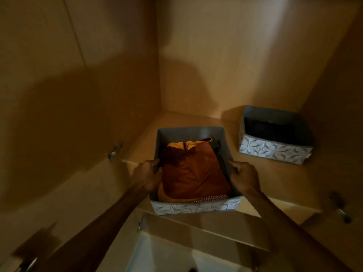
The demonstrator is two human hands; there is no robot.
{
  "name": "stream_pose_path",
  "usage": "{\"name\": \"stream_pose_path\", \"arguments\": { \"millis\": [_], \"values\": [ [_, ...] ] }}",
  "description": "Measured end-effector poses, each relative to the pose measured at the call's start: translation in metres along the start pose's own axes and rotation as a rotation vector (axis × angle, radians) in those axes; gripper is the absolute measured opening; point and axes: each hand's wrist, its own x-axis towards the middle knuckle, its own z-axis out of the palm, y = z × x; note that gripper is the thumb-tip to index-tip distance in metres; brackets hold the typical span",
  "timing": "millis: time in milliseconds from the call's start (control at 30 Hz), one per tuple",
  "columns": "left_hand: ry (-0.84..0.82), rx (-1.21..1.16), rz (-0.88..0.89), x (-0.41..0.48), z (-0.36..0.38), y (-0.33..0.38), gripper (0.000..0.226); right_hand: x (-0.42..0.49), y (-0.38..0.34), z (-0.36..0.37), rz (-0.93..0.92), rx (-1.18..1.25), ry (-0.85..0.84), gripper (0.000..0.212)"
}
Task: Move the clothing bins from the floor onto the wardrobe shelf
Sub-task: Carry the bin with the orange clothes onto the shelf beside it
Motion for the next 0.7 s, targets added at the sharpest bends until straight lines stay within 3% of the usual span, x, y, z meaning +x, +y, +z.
{"name": "stream_pose_path", "arguments": {
  "millis": [133, 300, 433, 533, 700],
  "values": [
    [-0.031, 0.093, 0.083, 0.066, 0.015, 0.011, 0.035, 0.048, 0.013, 0.006, 0.039, 0.0, 0.013, 0.034],
    [-0.089, 0.032, 0.19, 0.138, 0.037, 0.02, 0.039, 0.102, 0.024, 0.015, 0.137, 0.032, 0.035, 0.031],
    [-0.517, -0.238, 0.126, 0.192, 0.046, 0.021, 0.123, 0.14, 0.021, 0.012, 0.211, 0.06, 0.061, 0.038],
    [-0.7, -0.078, 0.215, 0.226, 0.051, 0.021, 0.154, 0.159, 0.02, 0.003, 0.228, 0.069, -0.011, 0.049],
    [-0.461, 0.009, 0.275, 0.254, 0.06, 0.025, 0.135, 0.164, 0.022, -0.018, 0.023, 0.117, -0.203, 0.071]
  ]
}}
